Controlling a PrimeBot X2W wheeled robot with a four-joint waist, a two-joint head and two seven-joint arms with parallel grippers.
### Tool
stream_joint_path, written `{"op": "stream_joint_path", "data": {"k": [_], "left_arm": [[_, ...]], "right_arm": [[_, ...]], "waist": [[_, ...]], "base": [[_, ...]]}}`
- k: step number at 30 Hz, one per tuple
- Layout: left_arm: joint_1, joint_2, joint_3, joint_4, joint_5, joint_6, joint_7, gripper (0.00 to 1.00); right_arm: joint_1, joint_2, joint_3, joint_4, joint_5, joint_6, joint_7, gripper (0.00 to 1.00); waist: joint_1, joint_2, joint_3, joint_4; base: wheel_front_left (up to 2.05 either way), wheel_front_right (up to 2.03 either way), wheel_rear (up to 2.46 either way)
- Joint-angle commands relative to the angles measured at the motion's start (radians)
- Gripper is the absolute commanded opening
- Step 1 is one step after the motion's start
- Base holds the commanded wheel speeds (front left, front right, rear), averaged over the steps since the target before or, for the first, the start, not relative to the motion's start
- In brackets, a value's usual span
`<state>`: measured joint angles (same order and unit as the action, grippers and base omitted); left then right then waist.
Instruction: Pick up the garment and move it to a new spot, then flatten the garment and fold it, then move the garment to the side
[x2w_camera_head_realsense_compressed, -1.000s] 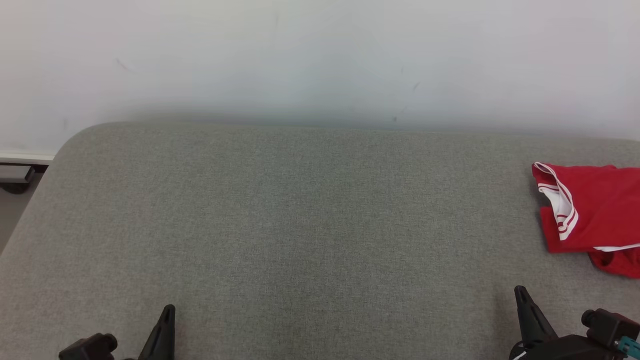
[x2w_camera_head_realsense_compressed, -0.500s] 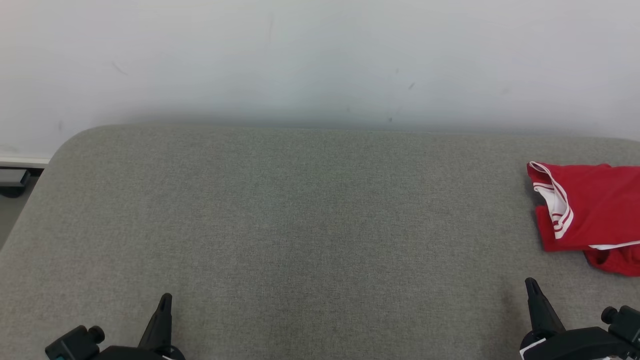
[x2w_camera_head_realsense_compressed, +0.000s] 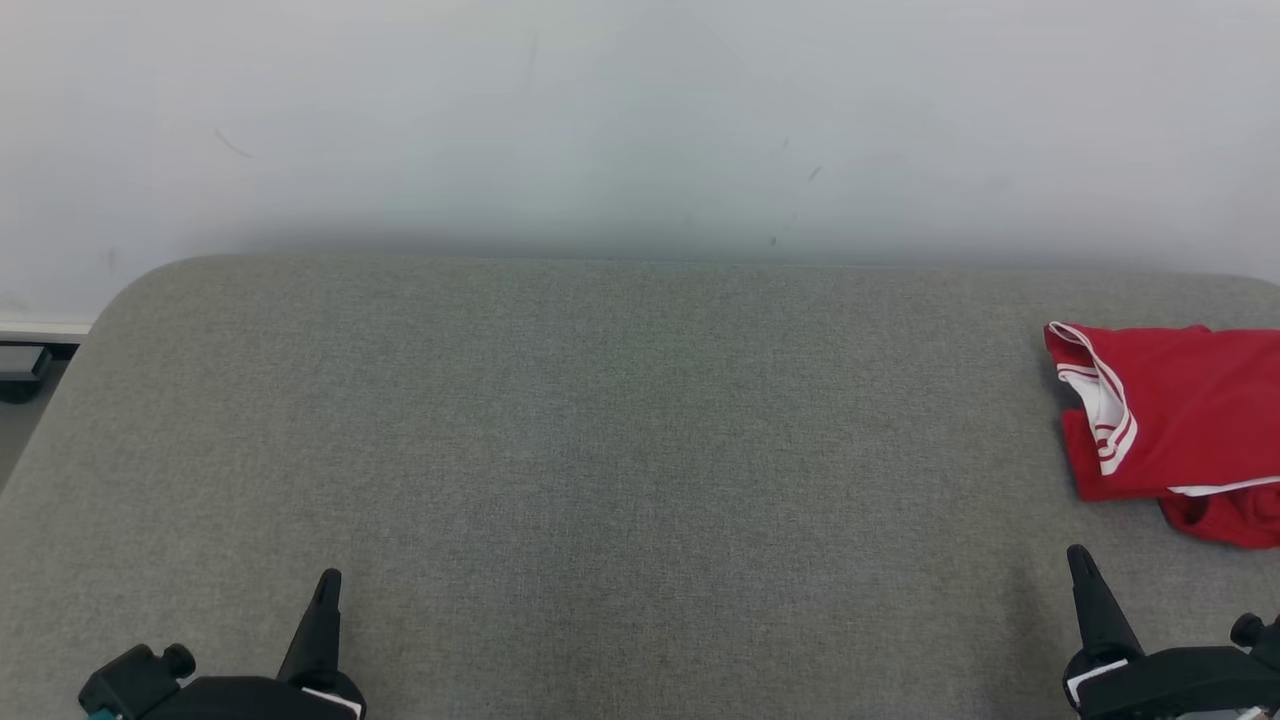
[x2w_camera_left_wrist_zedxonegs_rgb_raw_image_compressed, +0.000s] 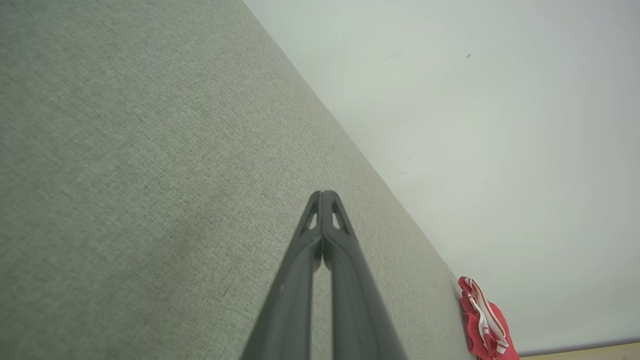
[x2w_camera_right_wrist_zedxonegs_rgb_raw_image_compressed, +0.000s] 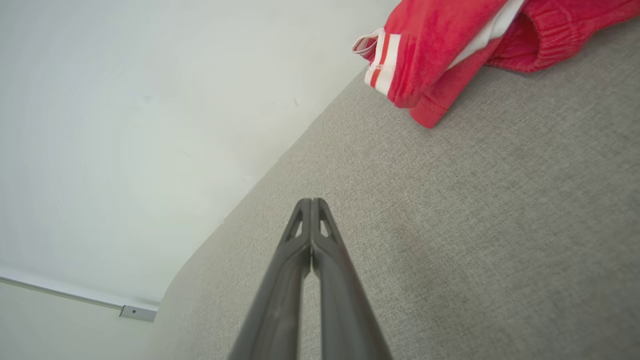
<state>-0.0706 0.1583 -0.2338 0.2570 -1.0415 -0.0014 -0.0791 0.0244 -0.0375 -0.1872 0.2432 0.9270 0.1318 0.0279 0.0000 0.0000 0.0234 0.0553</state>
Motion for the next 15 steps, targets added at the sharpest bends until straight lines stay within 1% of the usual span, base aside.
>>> {"op": "stream_joint_path", "data": {"k": [1,15], "left_arm": [[-0.028,0.001,0.014,-0.005,-0.032,-0.011,0.005,0.00],[-0.048,-0.022,0.045,0.009,-0.152,-0.036,0.027,0.00]], "right_arm": [[-0.026,-0.010,-0.008,-0.017,0.031,-0.001,0.006,0.00],[-0.033,-0.012,-0.030,-0.028,0.171,-0.001,0.041,0.00]], "waist": [[0.0000,0.0000,0.000,-0.001],[0.0000,0.0000,-0.004,-0.010]], "base": [[0.00,0.00,0.00],[0.00,0.00,0.00]]}}
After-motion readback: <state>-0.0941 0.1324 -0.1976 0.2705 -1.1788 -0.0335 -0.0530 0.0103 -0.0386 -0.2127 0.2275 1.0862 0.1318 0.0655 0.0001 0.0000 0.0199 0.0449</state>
